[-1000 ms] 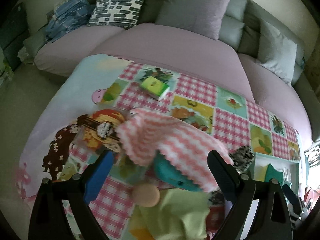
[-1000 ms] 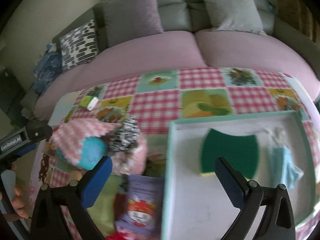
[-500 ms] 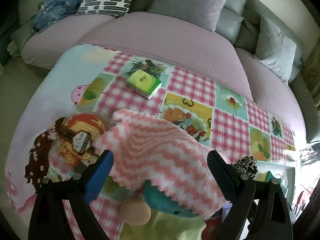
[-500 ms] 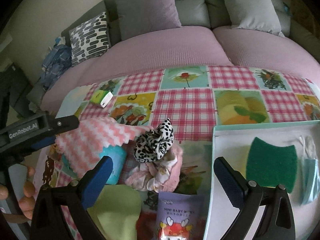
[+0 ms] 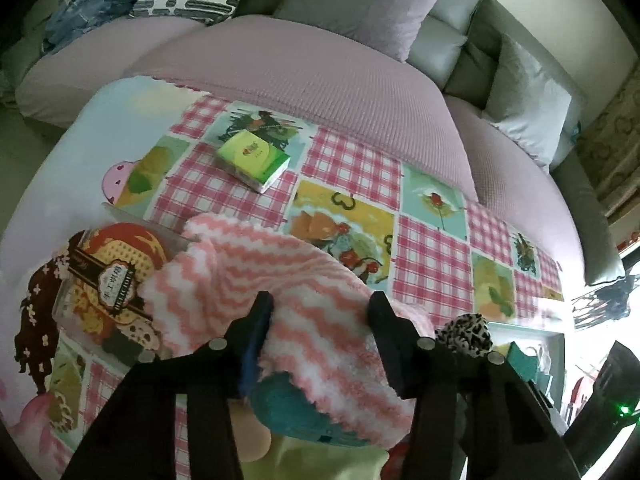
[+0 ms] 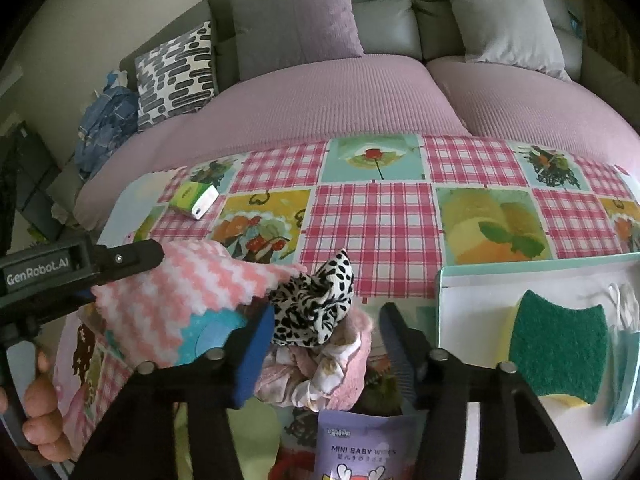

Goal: Organize soft objects
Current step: 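Grasp the pink-white striped towel with the left tool while the right tool grasps the leopard scrunchie, then lift and carry the towel in the left tool and scrunchie in the right tool to the tray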

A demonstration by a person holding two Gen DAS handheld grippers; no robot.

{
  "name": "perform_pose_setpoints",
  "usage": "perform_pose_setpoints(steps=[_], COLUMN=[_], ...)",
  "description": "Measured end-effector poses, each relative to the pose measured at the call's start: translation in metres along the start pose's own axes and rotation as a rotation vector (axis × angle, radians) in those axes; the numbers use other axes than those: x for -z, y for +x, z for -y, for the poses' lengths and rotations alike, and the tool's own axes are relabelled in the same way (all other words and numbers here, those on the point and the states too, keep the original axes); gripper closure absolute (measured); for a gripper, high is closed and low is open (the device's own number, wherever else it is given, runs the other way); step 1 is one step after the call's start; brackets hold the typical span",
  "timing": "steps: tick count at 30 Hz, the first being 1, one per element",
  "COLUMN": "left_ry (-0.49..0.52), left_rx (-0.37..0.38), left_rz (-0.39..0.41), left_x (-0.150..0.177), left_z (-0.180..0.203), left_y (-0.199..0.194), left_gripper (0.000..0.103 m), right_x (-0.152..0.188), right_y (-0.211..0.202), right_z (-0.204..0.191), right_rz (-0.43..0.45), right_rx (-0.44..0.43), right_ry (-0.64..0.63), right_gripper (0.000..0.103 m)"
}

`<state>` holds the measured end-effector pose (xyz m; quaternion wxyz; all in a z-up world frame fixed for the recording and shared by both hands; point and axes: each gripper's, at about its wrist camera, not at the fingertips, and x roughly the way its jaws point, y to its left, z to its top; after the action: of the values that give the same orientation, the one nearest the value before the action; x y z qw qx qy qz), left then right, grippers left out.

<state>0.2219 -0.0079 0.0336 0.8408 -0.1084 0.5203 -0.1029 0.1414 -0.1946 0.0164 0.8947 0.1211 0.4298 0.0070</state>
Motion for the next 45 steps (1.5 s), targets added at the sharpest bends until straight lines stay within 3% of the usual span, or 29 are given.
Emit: perform_pose_setpoints(steps=[2,6,12,19,33,45], left_ry=[-0.009,-0.035,-0.045,-0.049,-0.012,0.073], left_rx=[0.001,-0.003,-0.018,-0.026,0.047,0.087], left_rz=[0.010,0.034,0.060,0.099,0.265,0.377], left_x=[0.000,-0.001,-0.002,-0.003,-0.005,0.005], left_z=[-0.002,-0.011,-0.014,-0.017,0.000,0.029], left_y=[-0.002,-0.008,-0.013,-0.022,-0.077,-0.124], left_gripper=[0.060,0.085,0.096,0.097,0.097,0.097], right_x=[0.000,0.000,0.002,0.001,-0.007,-0.008], right_y=[0.000,0.001,-0.001,-0.010,-0.055,-0.080], right_z=[-0.001,0.000,-0.001,0.001,0.003,0.017], right_rz=[0.003,0.000,0.008,0.034,0.152,0.200], right_rx=[0.005,-0.010,-0.017,-0.047,-0.105,-0.087], right_ry=[-0.003,0.000,-0.008,0.002,0.023,0.035], right_gripper=[0.062,0.075,0.095,0.098,0.098,0.098])
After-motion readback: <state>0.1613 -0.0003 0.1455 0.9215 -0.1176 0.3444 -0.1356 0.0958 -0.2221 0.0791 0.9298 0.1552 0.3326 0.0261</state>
